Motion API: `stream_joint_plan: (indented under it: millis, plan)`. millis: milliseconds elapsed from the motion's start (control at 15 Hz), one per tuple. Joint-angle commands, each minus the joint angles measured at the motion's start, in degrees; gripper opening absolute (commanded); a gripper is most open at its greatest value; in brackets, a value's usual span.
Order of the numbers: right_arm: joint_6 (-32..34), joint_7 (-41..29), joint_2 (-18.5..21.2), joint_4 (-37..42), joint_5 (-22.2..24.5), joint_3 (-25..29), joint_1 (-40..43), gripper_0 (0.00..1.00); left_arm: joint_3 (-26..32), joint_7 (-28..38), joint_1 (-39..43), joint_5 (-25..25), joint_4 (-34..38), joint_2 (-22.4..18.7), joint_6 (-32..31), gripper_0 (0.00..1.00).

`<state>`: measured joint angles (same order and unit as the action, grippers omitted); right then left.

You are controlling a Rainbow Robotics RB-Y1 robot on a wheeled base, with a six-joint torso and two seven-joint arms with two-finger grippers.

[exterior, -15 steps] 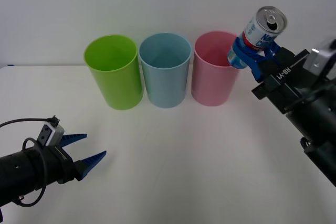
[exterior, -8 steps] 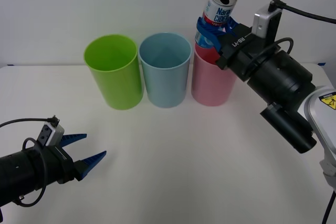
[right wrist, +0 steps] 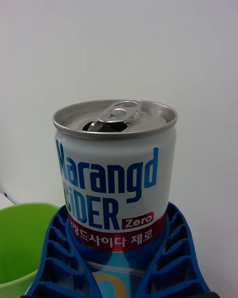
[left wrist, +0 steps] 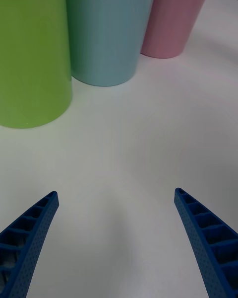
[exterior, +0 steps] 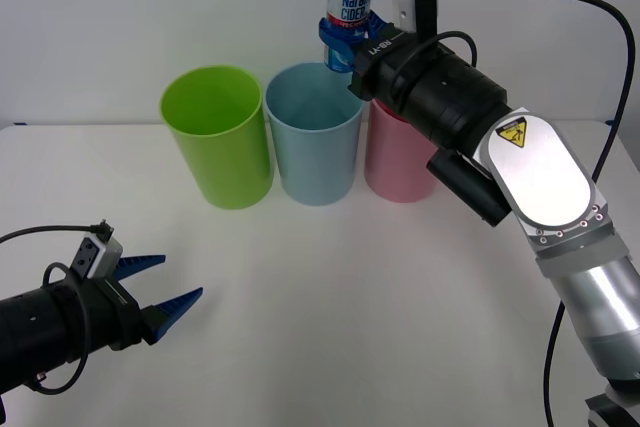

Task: Put cans in the blue bin and PET bottles in the pink bin and trash in the green bin.

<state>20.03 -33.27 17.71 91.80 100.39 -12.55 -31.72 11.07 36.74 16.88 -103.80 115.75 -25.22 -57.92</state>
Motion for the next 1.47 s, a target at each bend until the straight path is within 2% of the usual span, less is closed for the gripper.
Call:
stream_joint_plan:
  millis: [67,400,533,1133,1200,1267,1467]
  plan:
    - [0.62,-1.45,0.04,-3.56,1.56,-1.6,-2.74,0.0,0.0,0.0,0.0,0.0,0.0,0.0,0.0,0.79]
    - [1.85,-1.97,-0.57,-10.06,2.35,-3.79,-7.66,0.0,0.0,0.0,0.0,0.0,0.0,0.0,0.0,0.79]
    - [1.76,-2.32,-1.45,-12.0,4.63,-3.62,-8.45,0.0,0.0,0.0,0.0,0.0,0.0,0.0,0.0,0.79]
    - [1.85,-2.85,-1.72,-13.14,5.95,-4.59,-8.45,0.02,0.0,0.0,0.0,0.0,0.0,0.0,0.0,0.79]
    - [1.85,-2.76,-1.63,-13.05,5.95,-4.76,-8.54,0.19,0.0,0.0,0.0,0.0,0.0,0.0,0.0,0.79]
    - [1.85,-2.76,-1.72,-13.05,6.04,-4.76,-8.54,0.98,0.0,0.0,0.0,0.0,0.0,0.0,0.0,0.79]
    - [1.76,-2.76,-1.63,-13.14,6.92,-4.76,-8.54,1.0,0.0,0.0,0.0,0.0,0.0,0.0,0.0,0.79]
